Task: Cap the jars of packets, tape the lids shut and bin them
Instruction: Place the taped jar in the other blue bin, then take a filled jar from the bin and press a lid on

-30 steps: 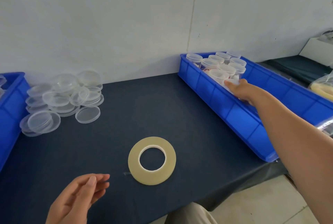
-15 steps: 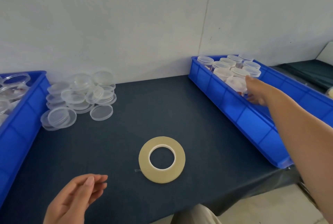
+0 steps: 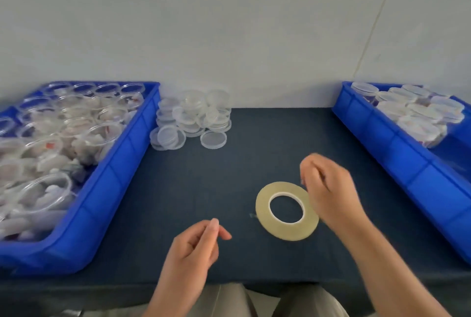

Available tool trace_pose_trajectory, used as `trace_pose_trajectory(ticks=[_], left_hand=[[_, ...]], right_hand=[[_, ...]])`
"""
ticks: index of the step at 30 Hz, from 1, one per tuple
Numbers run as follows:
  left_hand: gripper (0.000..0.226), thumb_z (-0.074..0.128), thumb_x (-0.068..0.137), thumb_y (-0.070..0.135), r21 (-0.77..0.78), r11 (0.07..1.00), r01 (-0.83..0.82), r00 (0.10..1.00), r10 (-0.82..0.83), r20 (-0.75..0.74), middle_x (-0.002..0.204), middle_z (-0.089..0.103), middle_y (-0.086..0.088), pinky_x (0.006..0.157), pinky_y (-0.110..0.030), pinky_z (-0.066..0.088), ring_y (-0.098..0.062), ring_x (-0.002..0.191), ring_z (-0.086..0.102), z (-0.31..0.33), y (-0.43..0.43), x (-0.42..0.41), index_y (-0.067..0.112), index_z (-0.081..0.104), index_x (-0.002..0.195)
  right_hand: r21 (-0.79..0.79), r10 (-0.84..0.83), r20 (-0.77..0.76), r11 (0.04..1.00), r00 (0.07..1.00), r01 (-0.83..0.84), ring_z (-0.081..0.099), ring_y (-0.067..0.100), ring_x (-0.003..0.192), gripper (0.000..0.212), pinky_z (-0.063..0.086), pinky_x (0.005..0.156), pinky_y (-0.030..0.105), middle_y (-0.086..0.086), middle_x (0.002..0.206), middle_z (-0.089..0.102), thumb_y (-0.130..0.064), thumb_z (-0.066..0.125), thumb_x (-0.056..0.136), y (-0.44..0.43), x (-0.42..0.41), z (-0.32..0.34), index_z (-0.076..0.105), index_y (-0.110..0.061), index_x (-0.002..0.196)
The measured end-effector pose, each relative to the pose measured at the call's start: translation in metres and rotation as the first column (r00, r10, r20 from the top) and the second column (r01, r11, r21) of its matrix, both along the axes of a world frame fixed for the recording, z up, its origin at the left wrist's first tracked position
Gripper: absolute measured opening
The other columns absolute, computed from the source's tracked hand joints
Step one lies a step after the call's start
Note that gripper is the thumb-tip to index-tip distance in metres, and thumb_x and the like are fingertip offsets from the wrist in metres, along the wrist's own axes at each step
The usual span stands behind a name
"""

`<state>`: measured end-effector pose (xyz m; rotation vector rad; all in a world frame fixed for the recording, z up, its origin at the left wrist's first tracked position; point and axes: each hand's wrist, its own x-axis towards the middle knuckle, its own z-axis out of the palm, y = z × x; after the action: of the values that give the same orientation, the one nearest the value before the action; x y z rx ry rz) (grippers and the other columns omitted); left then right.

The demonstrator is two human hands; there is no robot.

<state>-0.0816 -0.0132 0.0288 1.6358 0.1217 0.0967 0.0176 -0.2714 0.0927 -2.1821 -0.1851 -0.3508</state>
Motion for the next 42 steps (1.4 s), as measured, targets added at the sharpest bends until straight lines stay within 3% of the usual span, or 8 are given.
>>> trace_pose_trajectory(ticks=[4, 12, 17, 20, 24, 30, 37, 42], left_hand=[[0.043, 0.053, 0.097, 0.058, 0.073, 0.997, 0.026, 1.000, -0.027, 0.015, 0.056, 0.040, 0.001, 0.053, -0.020, 0.031, -0.013, 0.053, 0.034, 0.015, 0.005, -0.015, 0.024, 0.072, 0.079], [0.019, 0.059, 0.098, 0.053, 0.502, 0.864, -0.044, 0.989, -0.035, 0.147, 0.086, 0.072, 0.014, 0.068, -0.013, 0.048, -0.008, 0.077, 0.067, 0.071, 0.086, -0.024, 0.040, 0.073, 0.098], [0.013, 0.069, 0.097, 0.033, 0.748, 0.502, -0.434, 0.881, 0.409, 0.237, 0.106, 0.072, 0.022, 0.082, -0.028, 0.055, -0.002, 0.095, 0.068, 0.100, 0.194, -0.007, 0.045, 0.071, 0.103], [0.036, 0.074, 0.092, 0.040, 0.967, 0.210, -0.147, 0.853, 0.522, 0.016, 0.127, 0.072, 0.003, 0.093, -0.046, 0.054, -0.026, 0.114, 0.067, 0.096, 0.228, 0.003, 0.037, 0.070, 0.128], [0.028, 0.062, 0.099, 0.041, 0.998, 0.069, 0.009, 0.856, 0.515, -0.043, 0.120, 0.073, 0.001, 0.092, -0.043, 0.052, -0.028, 0.112, 0.065, 0.085, 0.229, 0.020, 0.039, 0.073, 0.124], [0.016, 0.059, 0.103, 0.037, 0.993, 0.118, 0.007, 0.878, 0.475, -0.063, 0.091, 0.068, 0.009, 0.069, -0.036, 0.052, -0.018, 0.080, 0.060, 0.086, 0.228, 0.022, 0.042, 0.072, 0.094], [0.013, 0.070, 0.097, 0.034, 0.857, -0.018, -0.514, 0.818, 0.289, 0.497, 0.079, 0.068, -0.004, 0.064, -0.037, 0.040, -0.026, 0.073, 0.055, 0.140, 0.194, 0.005, 0.024, 0.077, 0.094], [0.009, 0.075, 0.091, 0.039, 0.847, 0.185, -0.499, 0.866, 0.120, 0.485, 0.088, 0.064, 0.013, 0.068, -0.035, 0.039, -0.020, 0.083, 0.057, 0.171, 0.155, 0.006, 0.034, 0.075, 0.098]], right_hand=[[0.125, 0.247, -0.145, 0.965, 0.958, -0.230, 0.031, 0.009, 0.056, 0.043, 0.029, 0.055, 0.035, -0.005, 0.058, 0.036, -0.023, 0.050, 0.107, 0.082, -0.035, -0.068, 0.037, -0.011, 0.068], [-0.300, 0.400, 0.013, 0.876, 0.916, -0.378, 0.046, 0.018, 0.053, 0.050, 0.042, 0.050, 0.038, -0.004, 0.056, 0.043, -0.042, 0.058, 0.104, 0.102, -0.047, -0.112, 0.045, -0.018, 0.063], [-0.331, 0.407, 0.084, 0.872, 0.910, -0.359, 0.041, 0.014, 0.049, 0.048, 0.037, 0.048, 0.032, -0.006, 0.054, 0.039, -0.038, 0.062, 0.100, 0.106, -0.047, -0.110, 0.042, -0.018, 0.061], [-0.345, 0.414, 0.104, 0.868, 0.904, -0.357, 0.040, 0.014, 0.049, 0.048, 0.036, 0.048, 0.030, -0.006, 0.054, 0.038, -0.034, 0.065, 0.099, 0.107, -0.047, -0.110, 0.042, -0.017, 0.060], [-0.336, 0.403, 0.094, 0.874, 0.910, -0.352, 0.040, 0.016, 0.049, 0.050, 0.036, 0.047, 0.030, -0.005, 0.054, 0.039, -0.035, 0.063, 0.104, 0.106, -0.046, -0.110, 0.042, -0.019, 0.061], [-0.300, 0.373, 0.047, 0.890, 0.927, -0.343, 0.044, 0.019, 0.052, 0.047, 0.043, 0.049, 0.040, -0.003, 0.055, 0.043, -0.037, 0.061, 0.101, 0.106, -0.046, -0.110, 0.046, -0.015, 0.063], [-0.289, 0.378, 0.047, 0.891, 0.925, -0.349, 0.042, 0.020, 0.053, 0.048, 0.041, 0.049, 0.039, -0.003, 0.055, 0.041, -0.034, 0.064, 0.101, 0.106, -0.048, -0.108, 0.044, -0.015, 0.062], [-0.256, 0.367, 0.016, 0.901, 0.930, -0.351, 0.046, 0.018, 0.055, 0.045, 0.039, 0.049, 0.029, -0.008, 0.056, 0.043, -0.041, 0.063, 0.100, 0.107, -0.050, -0.103, 0.045, -0.022, 0.064]])
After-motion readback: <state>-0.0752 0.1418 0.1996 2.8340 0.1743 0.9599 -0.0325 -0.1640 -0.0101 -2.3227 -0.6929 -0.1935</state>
